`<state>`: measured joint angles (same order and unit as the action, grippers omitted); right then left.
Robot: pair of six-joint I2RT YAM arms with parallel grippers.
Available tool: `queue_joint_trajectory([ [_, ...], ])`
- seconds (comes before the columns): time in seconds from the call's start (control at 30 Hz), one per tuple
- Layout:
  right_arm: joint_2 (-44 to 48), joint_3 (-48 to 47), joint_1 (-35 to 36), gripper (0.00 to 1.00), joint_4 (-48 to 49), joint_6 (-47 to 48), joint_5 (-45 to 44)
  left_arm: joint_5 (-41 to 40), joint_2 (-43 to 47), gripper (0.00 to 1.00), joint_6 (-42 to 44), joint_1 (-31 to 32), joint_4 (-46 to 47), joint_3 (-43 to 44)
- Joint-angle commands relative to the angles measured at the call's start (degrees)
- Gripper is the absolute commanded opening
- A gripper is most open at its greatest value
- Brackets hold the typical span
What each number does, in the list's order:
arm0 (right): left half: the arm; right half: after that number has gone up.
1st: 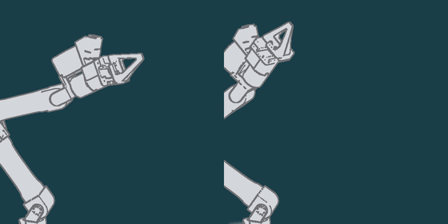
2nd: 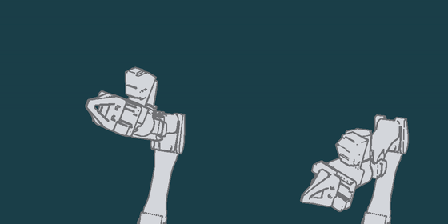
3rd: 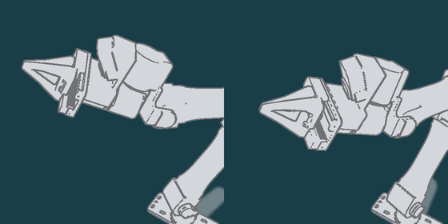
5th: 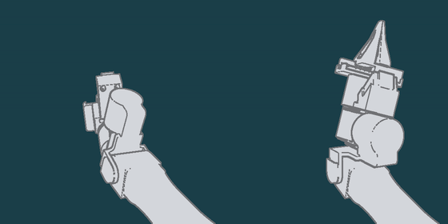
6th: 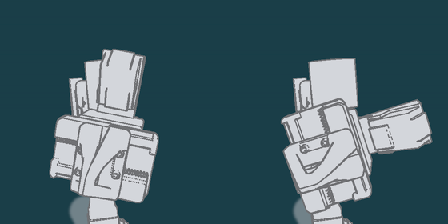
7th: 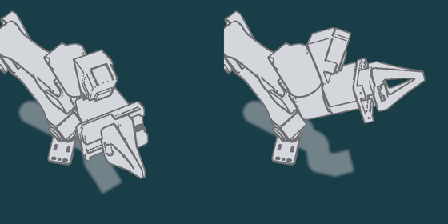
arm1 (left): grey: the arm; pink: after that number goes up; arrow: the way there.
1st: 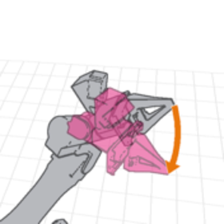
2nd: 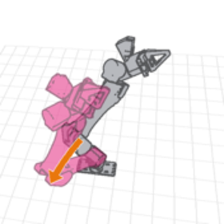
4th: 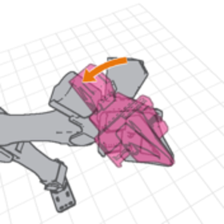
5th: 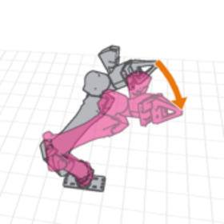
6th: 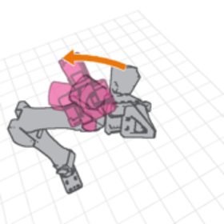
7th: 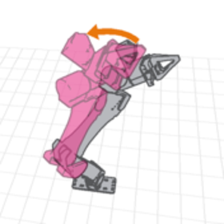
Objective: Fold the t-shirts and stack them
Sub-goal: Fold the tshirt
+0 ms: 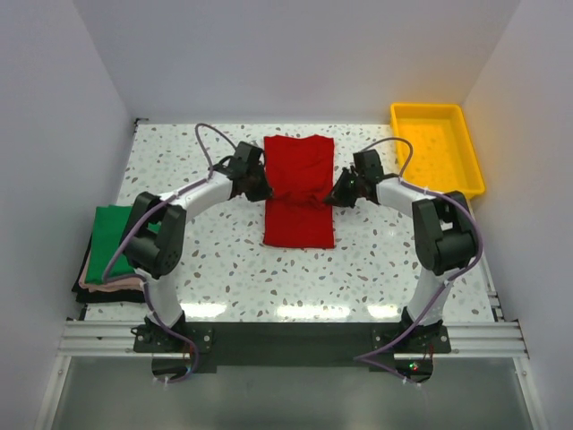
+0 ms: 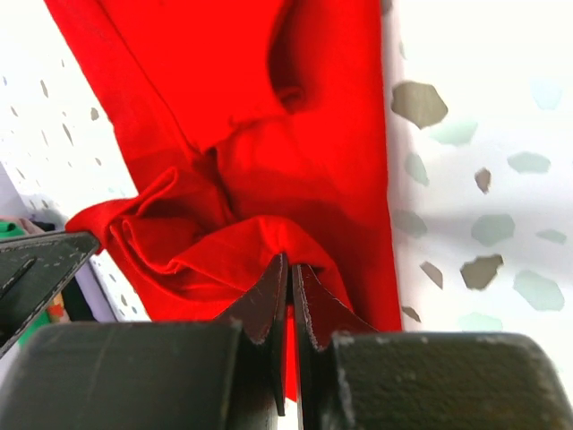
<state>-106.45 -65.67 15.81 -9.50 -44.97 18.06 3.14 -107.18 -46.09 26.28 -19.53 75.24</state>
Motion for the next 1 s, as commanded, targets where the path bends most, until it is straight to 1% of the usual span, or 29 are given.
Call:
queue_joint_trajectory([
  [0.0, -1.1, -3.7, -0.5, 0.02, 1.7, -0.2, 1.8, -0.3, -1.1, 0.00, -0.1, -1.5, 1.7, 3.2],
  [0.17, -2.5, -5.2, -1.4, 0.03, 1.4, -0.6, 2.1, 2.0, -3.4, 0.00, 0.7, -2.5, 2.6, 5.0],
  [0.27, -2.9, -6.2, -2.2, 0.08, 0.8, -0.6, 2.1, 3.2, -4.5, 0.00, 1.5, -2.9, 3.4, 5.5],
  [0.3, -2.8, -6.1, -2.5, 0.12, 1.1, -0.6, 2.2, 3.5, -5.0, 0.02, 1.7, -3.4, 3.4, 5.8],
  [0.33, -2.6, -6.1, -3.1, 0.15, 0.9, -0.6, 2.2, 3.8, -5.1, 0.08, 2.0, -3.7, 3.7, 6.1],
  [0.37, -2.5, -6.1, -3.5, 0.20, 1.0, -0.7, 2.2, 5.6, -5.1, 0.15, 2.9, -4.0, 4.8, 6.2],
  [0.4, -2.2, -6.0, -3.7, 0.26, 1.2, -0.7, 2.4, 6.5, -5.8, 0.23, 3.4, -4.7, 4.5, 6.8],
  [0.43, -2.1, -6.0, -4.1, 0.39, 1.2, -0.6, 2.5, 6.9, -6.2, 0.27, 3.7, -4.8, 3.3, 8.7],
  [0.5, -1.8, -6.9, -4.3, 0.48, 0.4, 0.1, 2.6, 6.0, -5.3, 0.39, 4.7, -5.3, 2.1, 9.0],
  [0.53, -1.2, -7.3, -4.5, 0.53, -0.2, 0.9, 2.3, 5.7, -4.6, 0.48, 4.6, -5.5, 2.0, 8.1],
  [0.63, 1.8, -7.2, -4.6, 0.55, -1.8, 2.9, -0.2, 3.3, -0.8, 0.56, 5.0, -5.8, 2.3, 5.9],
  [0.7, 3.7, -6.1, -4.1, 0.54, -1.5, 3.4, -1.0, 0.7, 1.9, 0.56, 5.7, -5.8, 1.4, 5.1],
  [0.8, 5.7, -6.0, -0.9, 0.46, -3.1, 5.9, -3.9, 1.3, 3.4, 0.48, 5.7, -4.9, 1.7, 3.6],
  [0.83, 5.6, -6.4, 1.5, 0.43, -3.4, 7.1, -4.8, 1.3, 3.3, 0.41, 5.7, -4.3, 1.7, 3.3],
  [0.9, 4.0, -7.7, 3.6, 0.36, -3.7, 7.8, -6.1, 1.6, 2.0, 0.33, 5.8, -2.3, 1.9, 3.7],
  [0.93, 3.0, -8.4, 4.9, 0.32, -3.8, 8.2, -6.0, 1.8, 1.3, 0.26, 5.7, -1.7, 1.8, 4.4],
  [0.97, 2.0, -9.1, 5.3, 0.31, -3.9, 8.4, -4.5, 2.4, 0.5, 0.22, 5.5, -1.2, 1.9, 4.8],
])
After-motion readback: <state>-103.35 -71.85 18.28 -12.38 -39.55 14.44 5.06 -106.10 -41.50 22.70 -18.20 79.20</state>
